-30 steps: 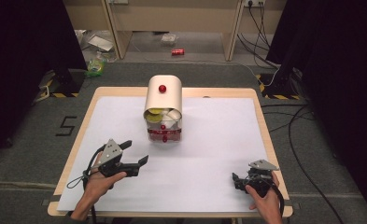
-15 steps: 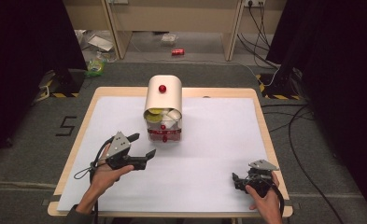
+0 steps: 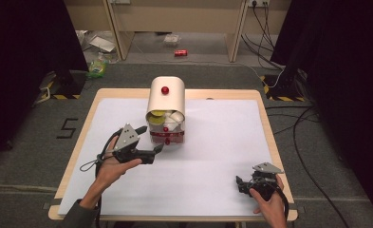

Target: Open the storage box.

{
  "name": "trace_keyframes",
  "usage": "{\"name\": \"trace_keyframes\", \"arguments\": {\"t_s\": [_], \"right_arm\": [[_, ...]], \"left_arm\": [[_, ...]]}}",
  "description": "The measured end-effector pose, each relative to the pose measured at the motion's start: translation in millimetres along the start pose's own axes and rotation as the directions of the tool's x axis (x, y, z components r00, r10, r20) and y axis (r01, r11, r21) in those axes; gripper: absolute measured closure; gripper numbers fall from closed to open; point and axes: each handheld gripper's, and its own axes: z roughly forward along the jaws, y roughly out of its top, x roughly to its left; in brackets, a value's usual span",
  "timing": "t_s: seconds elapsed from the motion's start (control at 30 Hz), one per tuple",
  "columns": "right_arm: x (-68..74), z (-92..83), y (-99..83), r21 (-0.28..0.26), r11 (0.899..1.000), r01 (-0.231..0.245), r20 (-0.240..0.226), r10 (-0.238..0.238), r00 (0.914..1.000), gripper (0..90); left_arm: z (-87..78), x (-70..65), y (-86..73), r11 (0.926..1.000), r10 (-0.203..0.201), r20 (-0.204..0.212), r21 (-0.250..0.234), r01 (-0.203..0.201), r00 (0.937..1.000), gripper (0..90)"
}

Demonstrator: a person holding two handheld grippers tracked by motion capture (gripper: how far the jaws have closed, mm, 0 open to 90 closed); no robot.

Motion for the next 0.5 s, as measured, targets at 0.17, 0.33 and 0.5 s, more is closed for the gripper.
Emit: {"name": "trace_keyframes", "arguments": {"t_s": [0.17,0.33,0.5], "right_arm": [[0.1,0.0,0.0,0.000,1.000,0.000,0.000,0.000,1.0000,7.5],[0.1,0.1,0.1,0.001,1.000,0.000,0.000,0.000,1.0000,7.4],[0.1,0.1,0.1,0.001,1.000,0.000,0.000,0.000,1.0000,7.4]], "left_arm": [[4.7,-0.4,10.3,0.9998,0.021,0.003,-0.002,-0.021,0.9998,15.6],[11.4,2.0,16.2,0.9992,0.039,0.007,0.004,-0.039,0.9992,15.7],[18.2,3.6,19.3,0.9984,0.056,0.002,0.008,-0.056,0.9984,16.0]]}}
